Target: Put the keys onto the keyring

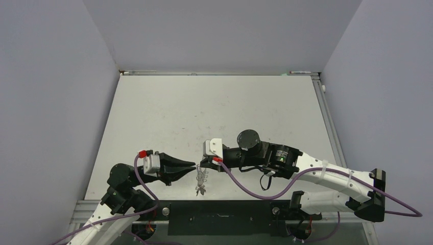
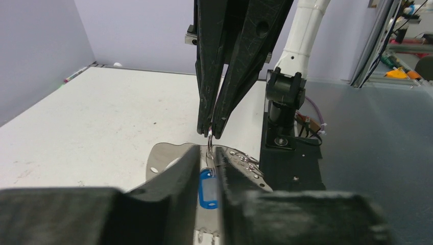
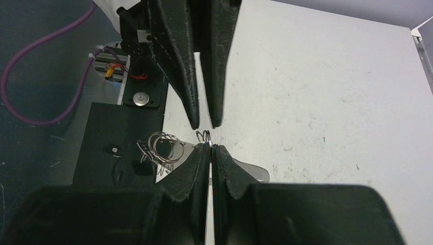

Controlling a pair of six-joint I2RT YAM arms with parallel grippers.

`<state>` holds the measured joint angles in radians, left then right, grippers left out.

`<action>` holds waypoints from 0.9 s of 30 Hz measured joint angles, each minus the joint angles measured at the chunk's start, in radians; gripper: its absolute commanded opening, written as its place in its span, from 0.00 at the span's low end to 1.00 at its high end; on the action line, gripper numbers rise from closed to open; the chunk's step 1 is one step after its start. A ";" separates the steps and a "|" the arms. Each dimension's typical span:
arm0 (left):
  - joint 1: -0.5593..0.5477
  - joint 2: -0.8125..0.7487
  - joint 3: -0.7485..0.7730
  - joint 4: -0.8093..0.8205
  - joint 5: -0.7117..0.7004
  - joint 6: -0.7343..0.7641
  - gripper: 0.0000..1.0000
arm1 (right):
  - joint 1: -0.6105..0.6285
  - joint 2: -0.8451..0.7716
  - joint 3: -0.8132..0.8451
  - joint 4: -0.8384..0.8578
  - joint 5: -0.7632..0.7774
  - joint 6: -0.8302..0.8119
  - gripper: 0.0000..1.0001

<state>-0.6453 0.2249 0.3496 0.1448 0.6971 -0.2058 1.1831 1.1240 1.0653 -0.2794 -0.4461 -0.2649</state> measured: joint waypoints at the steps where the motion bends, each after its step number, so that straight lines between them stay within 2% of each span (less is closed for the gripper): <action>1: 0.000 0.000 0.000 0.000 0.000 -0.002 0.28 | 0.000 0.000 0.000 0.002 0.000 0.000 0.05; 4: 0.000 0.000 0.000 -0.002 -0.002 -0.002 0.39 | 0.000 0.000 0.000 0.006 0.002 0.005 0.05; 10: 0.000 0.000 0.000 -0.002 -0.005 -0.004 0.40 | 0.000 0.000 0.000 0.027 0.011 0.015 0.05; 23: 0.000 0.000 0.000 -0.002 -0.005 -0.012 0.25 | 0.000 -0.010 -0.036 0.113 0.011 0.046 0.05; 27: 0.000 0.000 0.000 -0.002 -0.005 -0.014 0.15 | 0.000 -0.016 -0.045 0.130 0.010 0.058 0.05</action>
<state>-0.6453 0.2249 0.3496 0.1429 0.6922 -0.2203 1.1831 1.1084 1.0206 -0.1497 -0.4366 -0.2073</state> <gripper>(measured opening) 0.213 0.058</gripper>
